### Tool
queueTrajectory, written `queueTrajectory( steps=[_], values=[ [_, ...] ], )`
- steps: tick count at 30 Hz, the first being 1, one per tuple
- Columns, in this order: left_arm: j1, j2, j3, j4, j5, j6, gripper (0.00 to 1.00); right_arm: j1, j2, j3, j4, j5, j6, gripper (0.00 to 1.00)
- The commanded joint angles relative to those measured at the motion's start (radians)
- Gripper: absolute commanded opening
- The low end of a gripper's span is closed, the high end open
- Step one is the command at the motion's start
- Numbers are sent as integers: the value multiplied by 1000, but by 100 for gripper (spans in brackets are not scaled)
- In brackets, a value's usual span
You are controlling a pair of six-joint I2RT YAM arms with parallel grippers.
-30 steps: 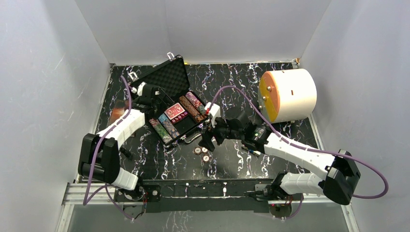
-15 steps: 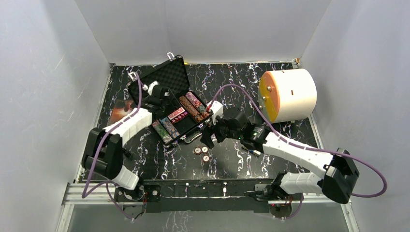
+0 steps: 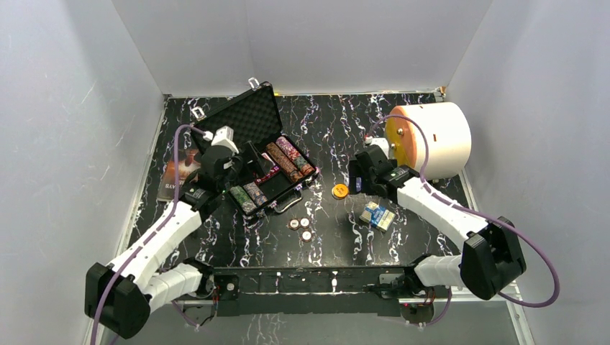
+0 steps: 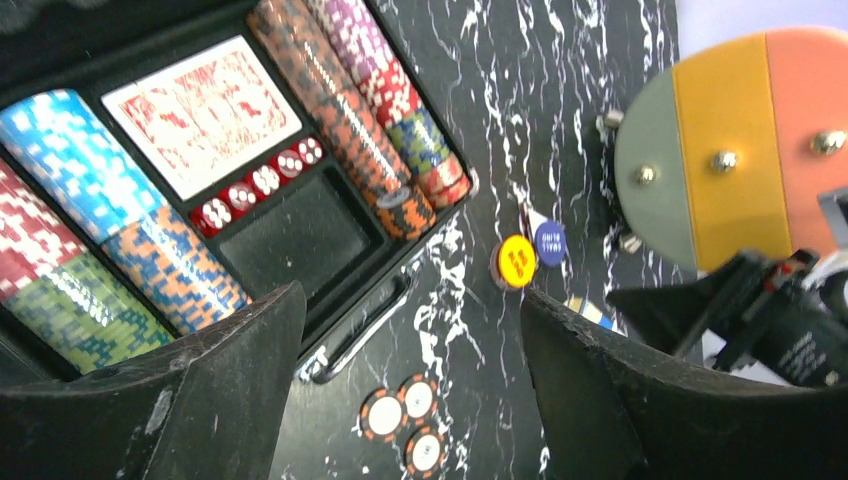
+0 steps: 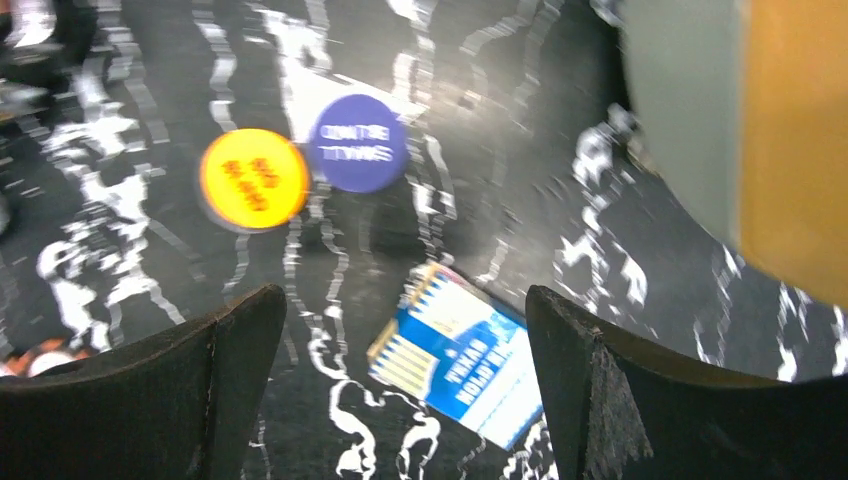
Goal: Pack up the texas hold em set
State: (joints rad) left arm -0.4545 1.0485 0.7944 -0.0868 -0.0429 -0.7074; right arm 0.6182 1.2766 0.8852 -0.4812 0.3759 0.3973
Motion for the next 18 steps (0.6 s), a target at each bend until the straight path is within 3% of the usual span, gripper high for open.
queueTrajectory(
  steps=[1,9,18],
  values=[
    [0,-56,-64,-17,111,40,78,-37,19,-6,-232,222,280,98],
    [1,-112,-102,-9,127,88,84,-67,-59,-123,-192,250,479,98],
    [0,-56,-108,18,183,79,84,-119,-55,-236,84,93,360,98]
  ],
)
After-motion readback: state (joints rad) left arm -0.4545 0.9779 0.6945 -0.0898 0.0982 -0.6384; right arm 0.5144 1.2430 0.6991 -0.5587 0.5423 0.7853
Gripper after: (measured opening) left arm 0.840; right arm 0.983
